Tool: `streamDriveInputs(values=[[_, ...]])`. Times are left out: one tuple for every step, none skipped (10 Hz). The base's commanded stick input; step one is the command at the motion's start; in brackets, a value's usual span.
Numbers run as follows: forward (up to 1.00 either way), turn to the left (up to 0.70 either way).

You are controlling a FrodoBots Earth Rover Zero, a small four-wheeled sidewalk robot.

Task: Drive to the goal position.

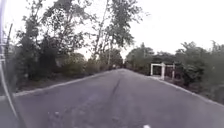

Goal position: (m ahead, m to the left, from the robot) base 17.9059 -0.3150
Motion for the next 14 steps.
streamDriveInputs(values=[[0.7,0.0],[0.7,0.0],[0.7,0.0],[0.7,0.0],[0.7,0.0],[0.7,0.0],[0.7,0.0],[0.7,0.0],[0.7,0.0],[0.7,0.0],[0.7,0.0],[0.7,0.0],[0.7,0.0],[0.7,0.0]])
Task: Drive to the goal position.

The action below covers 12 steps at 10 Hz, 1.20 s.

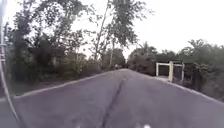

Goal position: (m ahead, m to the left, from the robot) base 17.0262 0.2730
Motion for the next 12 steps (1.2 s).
streamDriveInputs(values=[[0.7,0.0],[0.7,0.0],[0.7,0.0],[0.7,0.0],[0.7,0.0],[0.7,0.0],[0.7,0.0],[0.7,0.0],[0.7,0.0],[0.7,0.0],[0.7,0.0],[0.7,0.0]])
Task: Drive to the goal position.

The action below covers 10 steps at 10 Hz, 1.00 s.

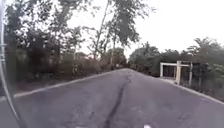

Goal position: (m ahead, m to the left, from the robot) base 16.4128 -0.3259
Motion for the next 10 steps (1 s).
streamDriveInputs(values=[[0.7,0.0],[0.7,0.0],[0.7,0.0],[0.7,0.0],[0.7,0.0],[0.7,0.0],[0.7,0.0],[0.7,0.0],[0.7,0.0],[0.7,0.0]])
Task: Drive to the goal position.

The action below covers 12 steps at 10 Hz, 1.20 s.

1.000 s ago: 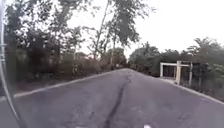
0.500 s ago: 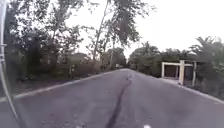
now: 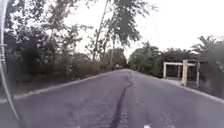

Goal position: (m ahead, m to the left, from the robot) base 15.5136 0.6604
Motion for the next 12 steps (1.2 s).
streamDriveInputs(values=[[0.7,0.0],[0.7,0.0],[0.7,0.0],[0.7,0.0],[0.7,0.0],[0.7,0.0],[0.7,0.0],[0.7,0.0],[0.7,0.0],[0.7,0.0],[0.7,0.0],[0.7,0.0]])
